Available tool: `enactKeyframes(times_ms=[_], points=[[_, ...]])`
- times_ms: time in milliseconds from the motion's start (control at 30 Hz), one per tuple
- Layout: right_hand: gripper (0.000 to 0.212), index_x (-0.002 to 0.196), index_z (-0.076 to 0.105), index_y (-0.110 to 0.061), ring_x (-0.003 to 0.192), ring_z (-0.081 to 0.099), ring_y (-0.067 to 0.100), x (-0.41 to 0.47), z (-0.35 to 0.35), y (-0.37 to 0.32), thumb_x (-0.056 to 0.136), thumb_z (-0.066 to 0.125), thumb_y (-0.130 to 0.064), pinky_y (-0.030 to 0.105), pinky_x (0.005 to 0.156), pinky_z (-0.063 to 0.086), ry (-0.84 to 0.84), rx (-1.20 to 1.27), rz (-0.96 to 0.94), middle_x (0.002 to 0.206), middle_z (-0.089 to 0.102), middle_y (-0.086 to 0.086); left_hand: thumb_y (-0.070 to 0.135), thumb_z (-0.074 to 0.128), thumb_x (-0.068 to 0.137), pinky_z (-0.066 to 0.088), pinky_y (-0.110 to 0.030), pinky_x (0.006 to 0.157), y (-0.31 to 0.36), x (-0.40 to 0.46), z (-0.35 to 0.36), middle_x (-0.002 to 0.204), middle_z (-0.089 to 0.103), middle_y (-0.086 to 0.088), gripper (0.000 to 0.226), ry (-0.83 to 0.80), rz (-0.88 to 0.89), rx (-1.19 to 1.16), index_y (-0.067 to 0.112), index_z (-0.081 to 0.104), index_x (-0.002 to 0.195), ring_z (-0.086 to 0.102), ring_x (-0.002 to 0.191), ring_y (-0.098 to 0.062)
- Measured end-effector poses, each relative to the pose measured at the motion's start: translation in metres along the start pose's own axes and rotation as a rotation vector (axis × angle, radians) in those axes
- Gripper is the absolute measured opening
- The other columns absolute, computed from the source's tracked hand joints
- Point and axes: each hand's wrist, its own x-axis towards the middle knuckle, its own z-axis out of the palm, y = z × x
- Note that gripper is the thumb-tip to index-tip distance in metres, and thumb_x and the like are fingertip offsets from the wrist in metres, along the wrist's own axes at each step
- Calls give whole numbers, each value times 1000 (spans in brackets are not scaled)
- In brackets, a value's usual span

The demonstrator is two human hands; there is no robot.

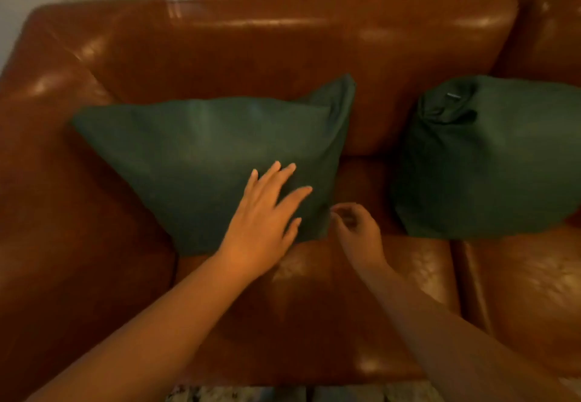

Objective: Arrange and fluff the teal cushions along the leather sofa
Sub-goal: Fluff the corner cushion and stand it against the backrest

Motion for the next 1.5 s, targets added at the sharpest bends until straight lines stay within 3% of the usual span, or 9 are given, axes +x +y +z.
enactKeyframes(times_ms=[167, 267, 367, 533, 767, 933, 1133, 1300, 1500], points=[[40, 121, 43, -8, 106, 58, 30, -5, 43, 73, 86, 50, 9, 35, 87, 48, -230, 38, 386, 112, 58, 14, 28, 74, 73, 8, -55, 114, -5, -4, 38, 154, 27, -13, 59, -55, 81, 225, 24, 55, 128, 16, 143, -32], [44, 136, 38, -9, 101, 51, 8, -7, 51, 61, 94, 49, -3, 14, 79, 44, -299, 71, 414, 112, 47, -3, 26, 71, 76, 6, -53, 114, -17, 0, 42, 154, 26, -12, 50, 0, 78, 254, 22, 58, 125, 16, 144, -32], [34, 128, 48, -6, 70, 54, -6, -2, 63, 51, 94, 50, -1, 2, 55, 42, -239, 256, 322, 97, 55, -5, 24, 67, 80, 1, -50, 116, -19, 2, 45, 155, 25, -11, 44, 39, 77, 247, 22, 59, 123, 13, 144, -31], [26, 110, 64, -6, 97, 67, 20, -11, 70, 52, 87, 56, 2, 27, 88, 53, -25, 266, 240, 102, 68, 2, 25, 66, 80, -5, -51, 115, -13, -3, 44, 157, 16, -12, 38, 38, -7, 183, 24, 61, 118, 7, 146, -32], [17, 78, 54, -24, 81, 60, 19, -87, 53, 28, 86, 56, -10, 36, 73, 47, 96, 184, 47, 81, 59, -4, 40, 63, 85, -4, -60, 111, 7, -10, 12, 158, 7, -14, 39, 61, -175, 55, 30, 57, 123, -2, 145, -36], [19, 75, 48, -18, 68, 47, 12, -139, 58, 9, 92, 56, -15, 30, 59, 38, 246, 146, 33, 73, 44, -11, 69, 55, 69, 4, -69, 106, 38, -13, 22, 154, 27, -13, 60, -266, 36, 287, 35, 63, 118, 11, 145, -35], [20, 94, 64, -17, 87, 57, 10, -146, 54, 35, 90, 46, -8, 19, 75, 44, 167, 218, -25, 91, 56, -10, 43, 45, 93, -10, -71, 104, 45, 12, 39, 158, 15, 4, 40, -547, 227, 413, 45, 46, 133, -4, 147, -22], [31, 94, 57, -39, 96, 61, 17, -137, 48, 73, 94, 49, -9, 46, 88, 51, 347, 370, 476, 105, 60, 2, 45, 35, 96, -13, -68, 106, 70, 28, 60, 148, 38, 6, 37, -758, 330, 429, 38, 55, 126, 8, 147, -21], [14, 93, 55, -38, 88, 64, 28, -124, 43, 83, 92, 59, -24, 47, 76, 55, 288, 482, 767, 110, 61, 10, 54, 49, 87, -13, -75, 100, 83, 36, 75, 139, 37, -4, 51, -774, 267, 595, 29, 51, 131, 25, 136, -25]])
